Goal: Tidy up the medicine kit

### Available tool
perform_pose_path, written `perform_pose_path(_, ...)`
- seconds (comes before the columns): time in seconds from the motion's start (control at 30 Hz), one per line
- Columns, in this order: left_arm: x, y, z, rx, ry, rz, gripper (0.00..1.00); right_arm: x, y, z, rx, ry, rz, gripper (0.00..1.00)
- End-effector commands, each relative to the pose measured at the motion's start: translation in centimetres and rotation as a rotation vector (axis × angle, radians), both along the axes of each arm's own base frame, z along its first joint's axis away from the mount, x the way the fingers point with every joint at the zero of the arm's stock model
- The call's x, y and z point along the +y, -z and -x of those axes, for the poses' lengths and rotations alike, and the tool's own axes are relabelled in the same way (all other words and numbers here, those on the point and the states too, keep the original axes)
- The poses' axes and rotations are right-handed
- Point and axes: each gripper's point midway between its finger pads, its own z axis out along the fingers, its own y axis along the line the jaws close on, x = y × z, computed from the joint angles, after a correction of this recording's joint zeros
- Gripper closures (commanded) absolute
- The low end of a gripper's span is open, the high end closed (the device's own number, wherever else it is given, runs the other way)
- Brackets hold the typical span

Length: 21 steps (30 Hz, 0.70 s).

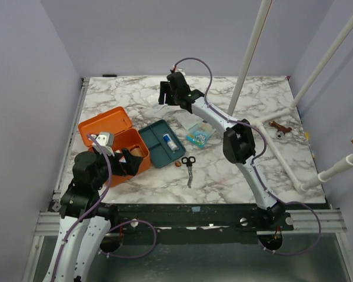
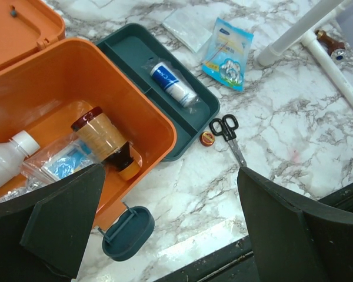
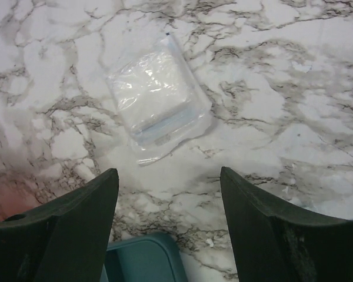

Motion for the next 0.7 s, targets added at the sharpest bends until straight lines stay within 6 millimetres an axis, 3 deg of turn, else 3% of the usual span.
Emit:
perform_pose_path(0.0,-0.7,-1.9,-0.2,-0.085,0.036,0.035,0.02,0.9,1.8,-1.8,0.029,-0.005,-0.139,0.27)
perform_pose_path(0.4,-1.2,-0.7,-0.4,-0.023,0.063,0.031,0.02,1.3,7.5,-3.4,0.23,0.07,-0.432,0.31)
perform_pose_path(0.67,-1.3,-0.7,-0.5,-0.023,0.067,0.031,0.02,1.3,9.8,-3.8,0.281,0.114,-0.502,0.36)
